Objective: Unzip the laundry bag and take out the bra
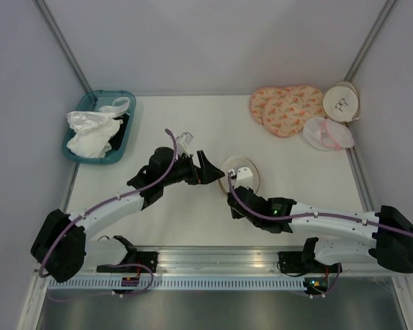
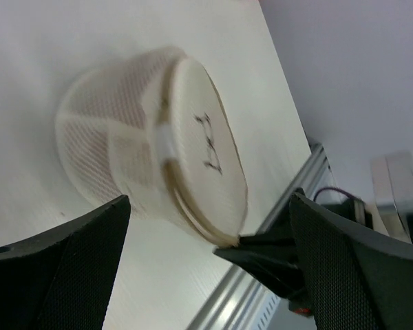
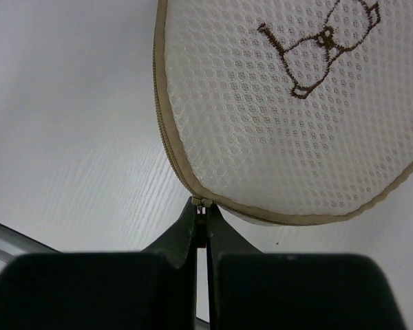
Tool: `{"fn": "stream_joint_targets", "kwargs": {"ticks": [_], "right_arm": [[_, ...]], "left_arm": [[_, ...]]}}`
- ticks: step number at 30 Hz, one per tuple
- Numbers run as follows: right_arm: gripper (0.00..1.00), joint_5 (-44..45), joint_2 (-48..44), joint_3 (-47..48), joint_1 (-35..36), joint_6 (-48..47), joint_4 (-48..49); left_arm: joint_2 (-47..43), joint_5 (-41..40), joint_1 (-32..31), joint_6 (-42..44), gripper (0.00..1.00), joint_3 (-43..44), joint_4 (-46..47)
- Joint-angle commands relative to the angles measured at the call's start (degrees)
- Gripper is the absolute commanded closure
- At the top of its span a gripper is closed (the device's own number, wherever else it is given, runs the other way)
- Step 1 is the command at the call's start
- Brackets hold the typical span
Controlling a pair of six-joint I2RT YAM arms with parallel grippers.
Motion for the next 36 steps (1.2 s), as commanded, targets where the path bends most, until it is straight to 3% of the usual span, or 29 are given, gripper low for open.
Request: {"fn": "stream_joint_targets", "kwargs": {"ticks": [1,4,11,14,17,18,19,26,33,36], "right_arm": [[1.00,-1.6,1.3,0.9,0.2,-1.9,6.7],[1.00,-2.9,0.2,-0.1,0.3,-2.7,10.1],[1.00,-3.8,-2.0,-0.5,0.3,-3.6,11.7],[1.00,-8.2,-2.6,-0.9,0.2,-4.1,12.9],[1.00,-10.6,-3.1,-1.8,0.3,-4.4,13.2],[1.00,-11.3,-3.3,-2.1,0.3,-4.5,12.8],[1.00,-11.5,-3.3,-2.1,0.2,-4.5,12.4],[1.00,-12.0,-2.9,-1.3,0.2,-3.2,5.5],[1.00,-9.5,-0.9,0.1,0.3,3.2,-8.6],[0.99,-1.6,0.4,0.9,0.2,7.2,-15.4]], "left_arm": [[-8.6,-9.1,-6.2,-8.2,0.00,-8.0,0.0],[-10.1,-8.9,-7.9,-13.0,0.00,-11.5,3.2],[-5.2,-12.0,-11.5,-15.9,0.02,-10.4,2.4],[-2.3,-12.9,-11.7,-17.4,0.12,-11.3,7.6],[0.8,-12.5,-11.7,-18.2,0.55,-11.2,11.6],[1.3,-12.3,-11.7,-18.5,0.86,-10.8,11.9],[1.6,-12.4,-11.8,-18.6,0.96,-10.5,11.9],[-0.6,-16.6,-11.7,-15.0,0.98,-9.3,5.4],[-6.3,-20.7,-11.0,-9.4,0.98,-8.2,-1.8],[-7.3,-19.6,-10.9,-6.5,0.98,-8.0,-2.1]]}}
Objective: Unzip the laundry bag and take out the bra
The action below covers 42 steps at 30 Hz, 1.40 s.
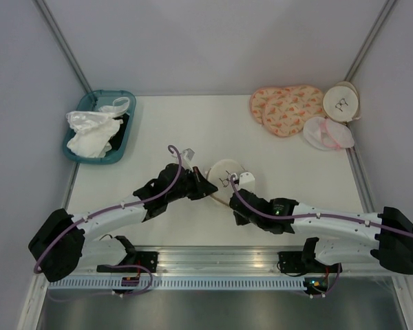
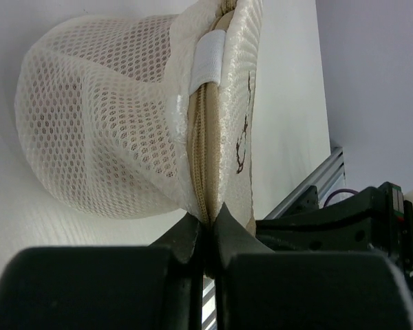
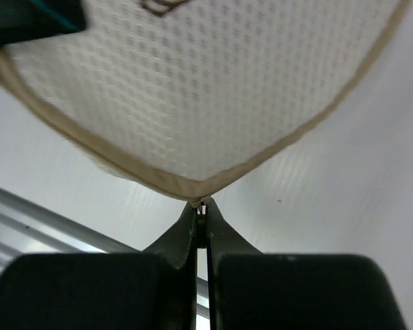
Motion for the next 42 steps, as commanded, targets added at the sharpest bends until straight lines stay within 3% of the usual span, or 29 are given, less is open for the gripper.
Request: {"fn": "stream_joint_targets", "kwargs": {"ticks": [1,4,8,11,15,16,17,20,24,31,37,42], "right_arm": [[1.00,9.3,2.0,3.5,0.2,7.4,-14.0],[0.99,20.1,4.5,6.1,-2.6,9.5,-19.9],[0.99,25.8,7.1,8.1,-6.0,8.2,-20.9],[1.00,26.2,6.4,9.1,-6.3,6.1,-19.4],[1.00,17.6,1.4,6.1,-6.3,0.8,-11.5],[1.00,16.0,0.4,5.4,-6.2,0.0,-9.8],[0.99,14.7,-1.5,4.7,-6.2,-0.4,-7.0],[1.00,11.3,-3.1,3.3,-6.2,-1.6,-4.2],[1.00,7.8,-2.6,2.9,-6.3,-3.9,-1.4],[0.99,-9.2,-2.3,0.2,-6.3,-9.8,11.9],[1.00,-15.2,0.3,0.6,-6.2,-11.5,16.4],[1.00,-16.1,0.6,0.2,-6.1,-11.3,17.4]], "left_arm": [[-1.7,-2.6,1.1,6.6,0.98,2.7,-1.2],[-1.6,1.2,1.2,10.1,0.98,3.2,-1.4],[-1.6,4.2,2.9,17.6,0.98,6.5,-4.5],[0.0,5.4,6.8,21.3,0.98,10.1,-5.6],[6.4,10.5,13.0,23.5,0.98,16.3,-3.4],[8.1,12.4,14.3,23.4,0.89,17.7,-3.2],[10.3,12.5,14.5,22.5,0.41,19.8,-3.3],[11.5,12.1,14.5,19.0,0.01,19.4,-2.5],[7.2,8.8,14.3,12.1,0.00,12.0,-1.4],[-3.5,5.8,8.1,1.0,0.00,0.0,0.5],[-3.3,5.4,4.5,-3.6,0.00,-1.1,5.6],[2.3,5.5,0.5,-3.6,0.01,2.0,6.7]]}}
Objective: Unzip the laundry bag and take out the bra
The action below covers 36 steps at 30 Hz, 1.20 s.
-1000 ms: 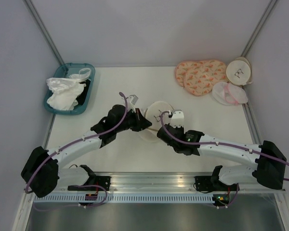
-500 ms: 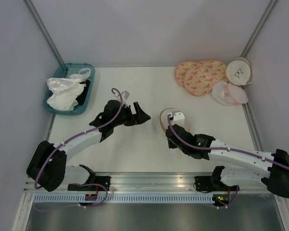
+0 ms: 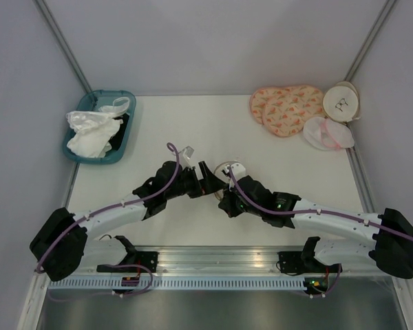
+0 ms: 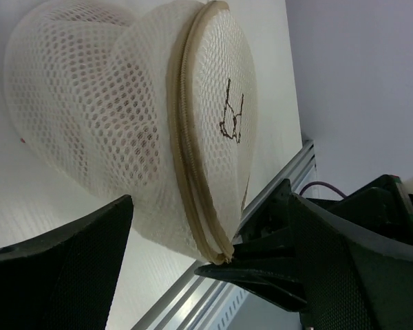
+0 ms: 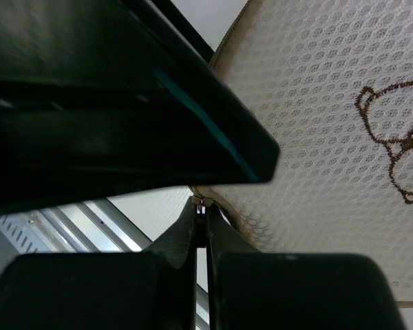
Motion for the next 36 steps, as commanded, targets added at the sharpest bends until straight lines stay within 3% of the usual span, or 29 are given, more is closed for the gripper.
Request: {"fn": "stream_joint_targets", "kwargs": {"ticks": [1,3,4,6,11,19,27,30,35,36], "right_arm": [[1.00,-2.4,-0.4,0.0,0.2,-0.9,4.0],[0.99,-2.0,-0.6,0.0,0.2,-0.9,3.6],[0.99,-1.8,-1.0,0.0,0.2,-1.0,3.3],[1.00,-1.6,-1.3,-0.1,0.2,-1.1,2.9],[1.00,-2.2,-0.9,-0.7,0.5,-0.7,2.5],[1.00,3.4,3.6,-0.7,2.6,3.7,-12.9],[1.00,32.2,3.8,3.3,1.3,15.9,-30.2],[1.00,35.4,5.3,5.8,0.1,14.5,-30.0],[1.00,31.3,4.4,7.3,0.1,9.9,-23.9],[1.00,30.7,3.8,7.3,0.0,9.7,-22.5]], "left_arm": [[3.4,-0.6,-2.6,-2.5,0.07,3.3,3.4],[4.4,-0.6,-3.2,-2.5,0.27,3.0,4.5],[4.4,-0.5,-3.2,-2.5,0.63,2.4,5.0],[3.7,-1.9,-3.2,-2.5,0.98,2.2,3.9],[1.8,-6.2,-3.0,0.5,0.98,3.9,-1.3],[0.2,-4.8,2.4,5.2,0.98,6.1,-5.0],[0.9,1.1,6.2,11.4,0.98,7.8,-6.2],[4.6,5.3,7.8,15.3,0.98,11.3,-5.4],[14.3,13.9,9.9,19.5,0.98,22.4,-2.5],[17.1,14.0,10.0,20.0,0.86,23.9,-2.8]]}}
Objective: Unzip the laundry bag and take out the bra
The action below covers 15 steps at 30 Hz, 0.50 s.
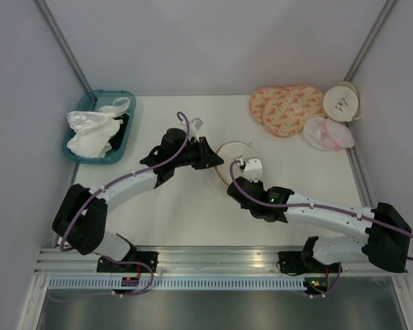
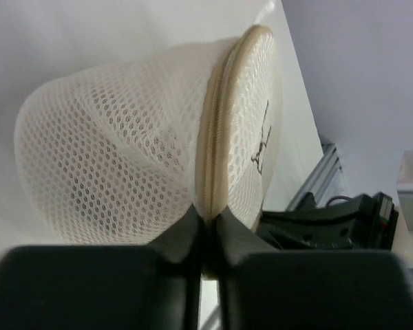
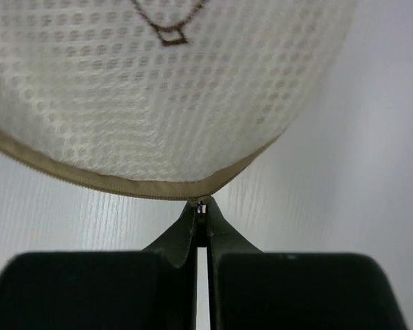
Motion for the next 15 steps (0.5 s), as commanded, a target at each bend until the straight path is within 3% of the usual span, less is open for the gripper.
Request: {"fn": "stream_joint_targets", "kwargs": {"ticks": [1,2,3,4,11,15], "right_arm": [[1.00,1.5,-1.3,1.0,-0.2,-2.7,-0.6],[0.99,0.2,-1.3,1.0,-0.3,-2.9,-0.2],[1.00,-0.3,-1.7,0.9,-0.2,-3.2,0.4],[0.99,-0.9,-1.9,0.5,-0.2,-3.7,1.0],[1.00,-10.5,-4.2,-3.0,-0.3,-8.2,9.7],[0.99,-26.6,-7.2,-5.8,-0.2,-13.1,21.9]], "left_arm": [[5.4,4.2,1.5,6.4,0.67,8.1,3.8],[6.0,3.8,1.7,6.3,0.45,9.9,2.7],[6.2,2.8,1.7,5.4,0.05,10.0,2.1],[5.7,1.7,1.6,4.7,0.00,9.5,1.6],[-5.9,-7.3,-1.4,-5.1,0.00,-7.1,1.2],[-10.2,-8.2,-5.6,-10.6,0.00,-12.7,3.7]]}}
